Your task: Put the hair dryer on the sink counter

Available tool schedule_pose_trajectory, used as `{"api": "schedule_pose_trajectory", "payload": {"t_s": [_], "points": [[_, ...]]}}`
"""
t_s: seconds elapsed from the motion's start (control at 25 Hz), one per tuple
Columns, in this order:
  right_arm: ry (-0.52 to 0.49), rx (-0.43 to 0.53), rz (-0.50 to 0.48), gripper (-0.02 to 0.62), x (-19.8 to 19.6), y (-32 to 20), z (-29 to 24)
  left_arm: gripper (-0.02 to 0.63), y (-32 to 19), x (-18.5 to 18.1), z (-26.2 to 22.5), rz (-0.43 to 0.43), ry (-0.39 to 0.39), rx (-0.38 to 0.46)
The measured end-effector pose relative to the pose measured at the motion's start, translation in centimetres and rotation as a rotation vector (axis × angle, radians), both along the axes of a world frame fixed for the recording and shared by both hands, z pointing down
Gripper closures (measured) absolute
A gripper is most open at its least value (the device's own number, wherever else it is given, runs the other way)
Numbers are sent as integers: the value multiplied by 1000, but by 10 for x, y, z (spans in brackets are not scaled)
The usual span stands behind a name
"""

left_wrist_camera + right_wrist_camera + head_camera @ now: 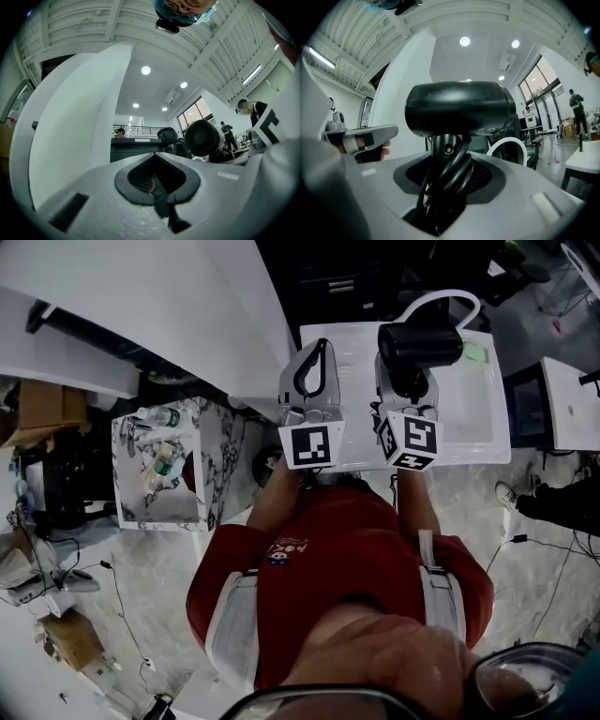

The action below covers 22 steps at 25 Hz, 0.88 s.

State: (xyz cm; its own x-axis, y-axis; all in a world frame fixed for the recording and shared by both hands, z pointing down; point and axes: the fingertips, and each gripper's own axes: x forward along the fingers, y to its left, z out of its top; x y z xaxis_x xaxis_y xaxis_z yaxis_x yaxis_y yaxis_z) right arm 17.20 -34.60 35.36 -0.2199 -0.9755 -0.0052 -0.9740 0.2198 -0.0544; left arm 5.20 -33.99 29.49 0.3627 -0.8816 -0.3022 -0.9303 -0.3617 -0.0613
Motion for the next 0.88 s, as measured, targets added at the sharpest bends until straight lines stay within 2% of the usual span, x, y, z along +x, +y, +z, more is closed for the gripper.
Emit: {"api": "schedule_pose_trajectory", "payload": {"t_s": [0.6, 0.88], "points": [[-15, -53, -180, 396, 4, -27, 21, 604, -7, 5, 10, -188, -21, -37], [-3, -99, -211, 396, -7, -24, 41, 604, -2, -4, 20, -219, -13, -57]]}}
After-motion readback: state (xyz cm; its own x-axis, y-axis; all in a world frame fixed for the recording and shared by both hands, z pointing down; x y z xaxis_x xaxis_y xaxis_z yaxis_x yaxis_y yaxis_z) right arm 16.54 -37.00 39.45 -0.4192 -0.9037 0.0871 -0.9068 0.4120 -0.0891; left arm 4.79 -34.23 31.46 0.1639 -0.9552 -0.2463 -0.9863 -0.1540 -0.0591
